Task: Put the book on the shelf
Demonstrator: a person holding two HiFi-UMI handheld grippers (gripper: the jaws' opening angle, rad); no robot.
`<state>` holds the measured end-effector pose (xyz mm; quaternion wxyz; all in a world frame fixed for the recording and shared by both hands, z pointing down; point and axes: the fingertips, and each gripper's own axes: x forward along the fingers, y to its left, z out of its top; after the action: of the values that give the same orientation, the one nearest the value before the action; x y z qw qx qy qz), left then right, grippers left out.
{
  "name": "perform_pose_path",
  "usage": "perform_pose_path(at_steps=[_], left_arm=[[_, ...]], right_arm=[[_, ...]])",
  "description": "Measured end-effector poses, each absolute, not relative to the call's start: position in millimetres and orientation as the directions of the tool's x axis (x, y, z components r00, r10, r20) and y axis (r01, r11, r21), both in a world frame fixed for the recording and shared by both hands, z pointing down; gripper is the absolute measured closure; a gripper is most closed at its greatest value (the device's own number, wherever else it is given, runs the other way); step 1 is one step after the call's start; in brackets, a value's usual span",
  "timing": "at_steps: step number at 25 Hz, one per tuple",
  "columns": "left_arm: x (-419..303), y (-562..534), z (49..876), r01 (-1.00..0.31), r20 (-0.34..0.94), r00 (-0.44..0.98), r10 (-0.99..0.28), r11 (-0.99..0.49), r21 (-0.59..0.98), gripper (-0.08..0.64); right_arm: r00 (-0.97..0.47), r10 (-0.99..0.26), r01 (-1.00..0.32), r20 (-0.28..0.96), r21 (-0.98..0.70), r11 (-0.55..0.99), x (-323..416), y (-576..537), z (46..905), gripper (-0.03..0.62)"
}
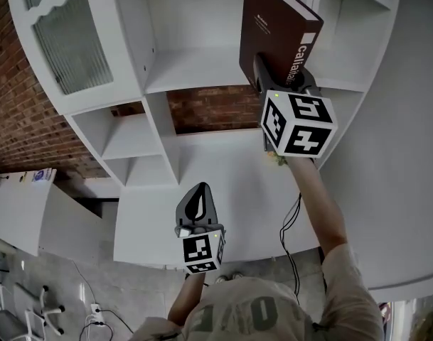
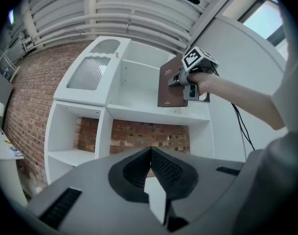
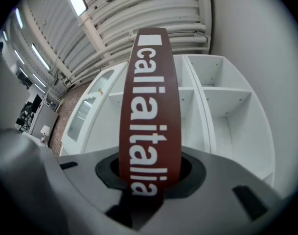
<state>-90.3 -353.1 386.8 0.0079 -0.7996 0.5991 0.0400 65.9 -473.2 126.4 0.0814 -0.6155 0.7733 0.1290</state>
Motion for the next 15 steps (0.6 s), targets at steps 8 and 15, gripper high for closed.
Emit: perform_pose_path(at_steps=[8,15], left_arm=[[-107,-353,394,-0.974,-0.044,0.227,-0.973,-0.227,0.007,0.548],[-129,-357,396,-0.985,-0.030,0.171,-0.985,-0.171,0.008,0.548]], right_arm=[[-0.186,-0.975,-0.980,-0.119,0.099,0.175,50,-564,129,0.441],[-0.155,-0.988,-0.987,-0.023,0.047,0.154,47,-613,135,0.441]])
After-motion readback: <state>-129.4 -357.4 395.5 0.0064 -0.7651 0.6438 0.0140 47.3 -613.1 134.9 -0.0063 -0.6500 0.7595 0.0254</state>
